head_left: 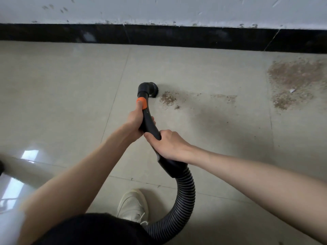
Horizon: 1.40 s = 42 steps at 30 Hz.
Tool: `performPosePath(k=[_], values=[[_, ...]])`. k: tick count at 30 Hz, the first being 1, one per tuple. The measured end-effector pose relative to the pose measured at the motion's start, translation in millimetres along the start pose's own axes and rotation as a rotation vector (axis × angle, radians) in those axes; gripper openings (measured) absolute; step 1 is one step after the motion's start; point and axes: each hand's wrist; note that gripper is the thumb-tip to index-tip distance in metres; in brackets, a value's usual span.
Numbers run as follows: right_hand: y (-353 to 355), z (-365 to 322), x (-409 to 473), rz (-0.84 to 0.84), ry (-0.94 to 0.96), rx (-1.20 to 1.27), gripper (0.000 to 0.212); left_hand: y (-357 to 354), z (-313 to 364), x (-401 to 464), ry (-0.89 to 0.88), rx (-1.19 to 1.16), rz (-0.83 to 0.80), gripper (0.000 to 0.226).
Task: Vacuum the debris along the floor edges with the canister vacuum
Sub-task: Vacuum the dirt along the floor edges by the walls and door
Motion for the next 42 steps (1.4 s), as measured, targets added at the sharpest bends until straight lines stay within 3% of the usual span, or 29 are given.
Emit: performPosePath(k=[12,21,30,42], values=[[-6,38,-44,-0.083,0.065,-0.004,0.060,-18,-48,-39,-0.031,-0.014,0.118,0.043],[2,52,-66,-0.134,0.120,-0.072,0.052,-23,-69,-58,0.020,-0.092,0.123,0.051],[19,81,-75,-0.117,0.139,-0.258,0.051,-43,-94,-55,0.063,-0.247,0.101,0.045],[20,49,-28,-0.031,0.054,-0.211,0.052,-36,-47,-14,0.012,-0.157,0.027,0.045]])
Point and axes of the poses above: each hand's wrist, its own x-axis towards the middle knuckle, its own y-axis out of the back of the hand, z = x × y, and after that the axes turned 8 degrees about -x, right-handed
